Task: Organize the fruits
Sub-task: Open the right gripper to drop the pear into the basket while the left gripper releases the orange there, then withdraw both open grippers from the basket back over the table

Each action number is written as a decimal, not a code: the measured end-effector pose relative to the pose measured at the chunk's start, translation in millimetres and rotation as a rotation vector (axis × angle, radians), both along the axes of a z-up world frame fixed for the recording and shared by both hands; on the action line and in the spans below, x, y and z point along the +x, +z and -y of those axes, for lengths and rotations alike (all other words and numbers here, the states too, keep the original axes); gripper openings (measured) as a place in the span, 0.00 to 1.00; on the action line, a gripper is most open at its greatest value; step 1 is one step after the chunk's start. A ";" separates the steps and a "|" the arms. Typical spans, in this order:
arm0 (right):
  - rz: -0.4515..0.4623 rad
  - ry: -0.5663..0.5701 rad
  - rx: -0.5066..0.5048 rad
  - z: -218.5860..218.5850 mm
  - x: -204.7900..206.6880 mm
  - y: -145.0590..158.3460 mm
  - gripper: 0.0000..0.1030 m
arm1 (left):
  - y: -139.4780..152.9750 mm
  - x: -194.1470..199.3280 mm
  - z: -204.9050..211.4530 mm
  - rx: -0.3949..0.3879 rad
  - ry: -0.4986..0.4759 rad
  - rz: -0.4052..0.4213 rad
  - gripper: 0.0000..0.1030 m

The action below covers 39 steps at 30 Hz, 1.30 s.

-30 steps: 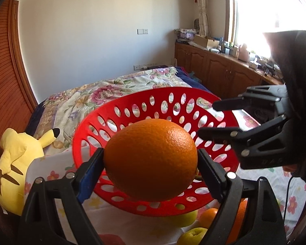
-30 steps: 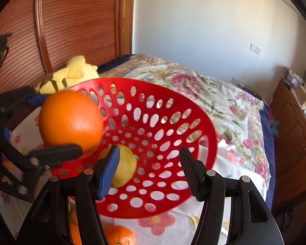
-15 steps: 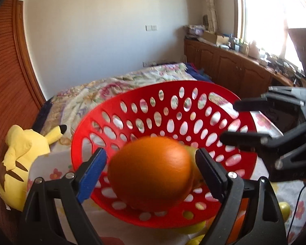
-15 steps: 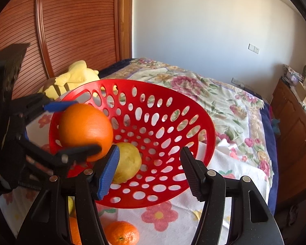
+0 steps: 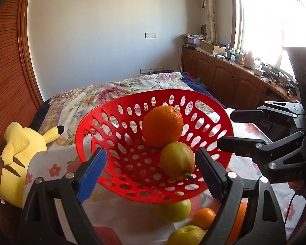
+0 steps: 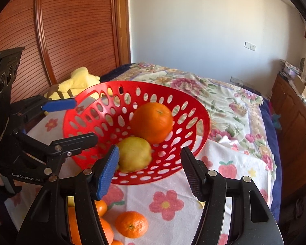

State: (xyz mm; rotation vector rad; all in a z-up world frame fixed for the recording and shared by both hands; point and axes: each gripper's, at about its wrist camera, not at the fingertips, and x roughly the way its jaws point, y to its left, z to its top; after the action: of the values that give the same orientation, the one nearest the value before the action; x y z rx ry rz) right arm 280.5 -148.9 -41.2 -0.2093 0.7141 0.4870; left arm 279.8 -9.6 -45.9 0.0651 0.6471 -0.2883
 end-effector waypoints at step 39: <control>-0.043 -0.150 0.088 49.7 -155.3 -44.5 0.63 | -11.2 -164.5 2.5 -0.092 -0.017 0.044 0.87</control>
State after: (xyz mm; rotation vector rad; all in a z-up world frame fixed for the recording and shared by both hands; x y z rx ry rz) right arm 125.2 -198.6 -85.7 -0.0620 0.7428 0.3799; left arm 115.3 -12.1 -57.0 -0.0113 0.5888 -0.3317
